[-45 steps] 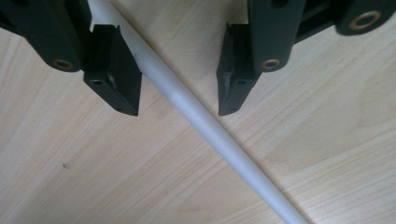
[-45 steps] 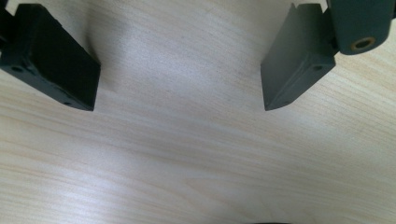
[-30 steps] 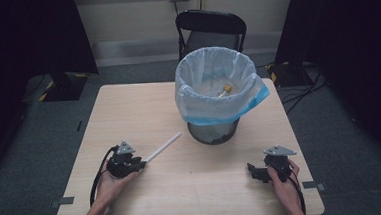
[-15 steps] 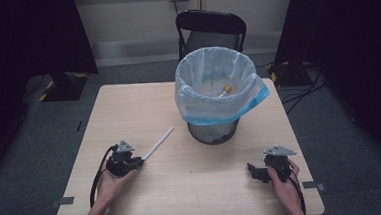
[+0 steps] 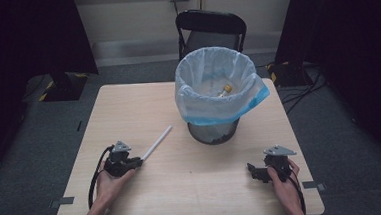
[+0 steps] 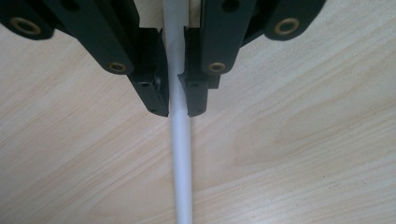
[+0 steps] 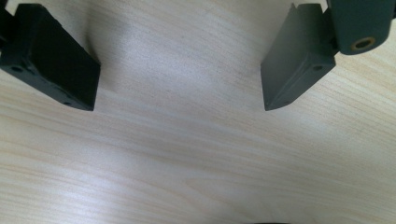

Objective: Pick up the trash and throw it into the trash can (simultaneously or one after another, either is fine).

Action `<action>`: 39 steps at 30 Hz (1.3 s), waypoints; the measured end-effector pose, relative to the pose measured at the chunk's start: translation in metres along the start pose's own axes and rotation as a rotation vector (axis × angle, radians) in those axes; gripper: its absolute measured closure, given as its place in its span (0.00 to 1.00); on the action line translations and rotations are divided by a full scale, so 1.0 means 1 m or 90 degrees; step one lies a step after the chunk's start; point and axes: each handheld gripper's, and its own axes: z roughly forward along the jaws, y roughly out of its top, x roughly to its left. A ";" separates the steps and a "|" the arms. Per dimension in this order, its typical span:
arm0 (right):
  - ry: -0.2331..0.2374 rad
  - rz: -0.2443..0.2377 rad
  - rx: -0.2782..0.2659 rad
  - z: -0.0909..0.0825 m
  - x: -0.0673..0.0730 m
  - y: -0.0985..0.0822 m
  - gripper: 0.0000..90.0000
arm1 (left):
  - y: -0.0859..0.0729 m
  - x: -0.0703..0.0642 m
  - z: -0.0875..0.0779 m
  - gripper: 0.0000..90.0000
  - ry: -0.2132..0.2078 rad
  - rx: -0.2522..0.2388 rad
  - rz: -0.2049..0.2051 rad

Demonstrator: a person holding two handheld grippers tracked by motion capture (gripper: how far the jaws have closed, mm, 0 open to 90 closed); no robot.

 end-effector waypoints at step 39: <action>0.003 -0.002 0.001 0.000 -0.001 0.000 0.12 | 0.048 0.017 -0.048 0.90 -0.067 -0.201 -0.048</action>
